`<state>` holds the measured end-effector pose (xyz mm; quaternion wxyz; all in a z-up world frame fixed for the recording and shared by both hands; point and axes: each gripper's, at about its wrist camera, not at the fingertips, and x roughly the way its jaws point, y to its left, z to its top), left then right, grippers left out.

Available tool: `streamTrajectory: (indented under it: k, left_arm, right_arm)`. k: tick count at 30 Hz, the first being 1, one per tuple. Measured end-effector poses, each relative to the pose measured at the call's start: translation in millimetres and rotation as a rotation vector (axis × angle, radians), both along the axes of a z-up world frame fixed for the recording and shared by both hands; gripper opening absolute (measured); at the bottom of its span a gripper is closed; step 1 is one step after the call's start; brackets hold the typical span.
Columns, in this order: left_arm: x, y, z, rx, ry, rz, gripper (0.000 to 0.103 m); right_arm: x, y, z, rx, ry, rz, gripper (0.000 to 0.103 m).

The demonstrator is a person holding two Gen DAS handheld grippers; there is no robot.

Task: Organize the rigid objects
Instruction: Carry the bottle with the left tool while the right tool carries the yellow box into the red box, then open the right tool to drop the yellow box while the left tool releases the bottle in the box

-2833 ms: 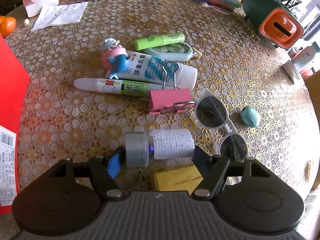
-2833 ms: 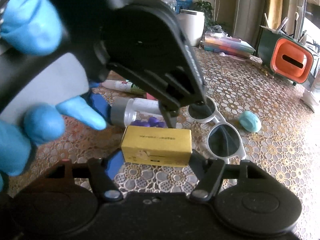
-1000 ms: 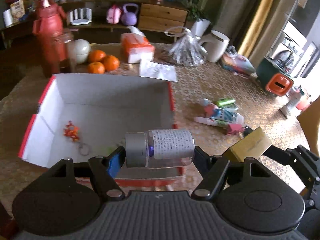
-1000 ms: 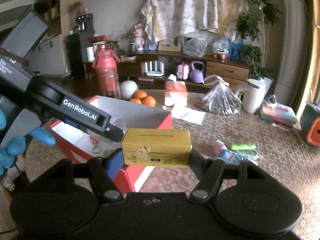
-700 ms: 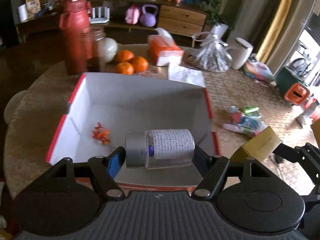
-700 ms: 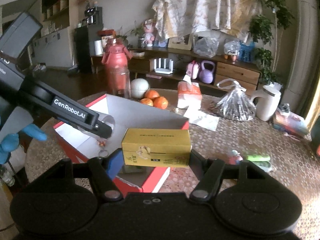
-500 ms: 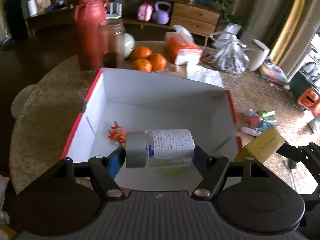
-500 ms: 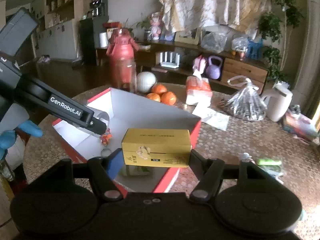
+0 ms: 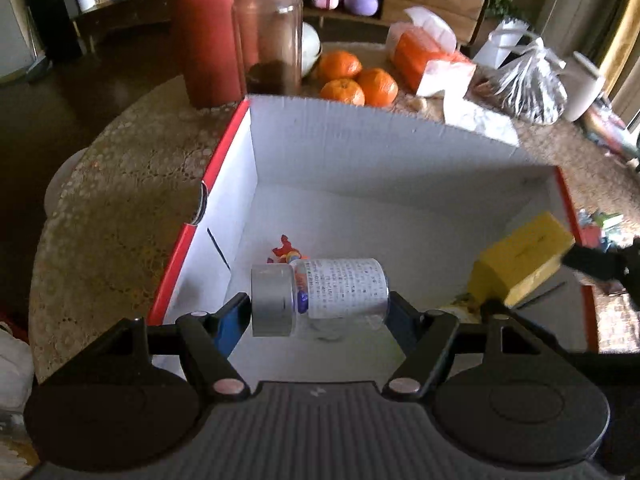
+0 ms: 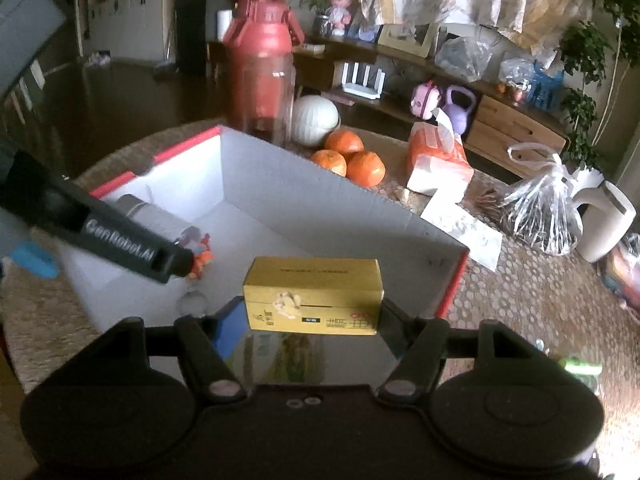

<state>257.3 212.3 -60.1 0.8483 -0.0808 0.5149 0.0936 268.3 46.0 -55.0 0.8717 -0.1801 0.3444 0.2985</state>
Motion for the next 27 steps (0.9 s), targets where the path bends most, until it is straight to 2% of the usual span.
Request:
streamTrajectory:
  k: [7,17,24,27]
  left_arm:
    - [12,0,-19,-0.005,0.053,-0.007,0.073]
    - [26,0,-35,0.004,0.13,-0.019,0.073]
    - [33,4,-43,-0.019,0.168,0.003,0.073]
    - [35,6,-47,-0.027,0.186,0.017,0.073]
  right_arm:
    - [13,18,-17,-0.084,0.012,0.017,0.069]
    - [16,33,-29,-0.152,0.059,0.067,0.069]
    - [20,33,-31,-0.162,0.086,0.061,0.068]
    - [17,30,-30,-0.153,0.077,0.065,0.071]
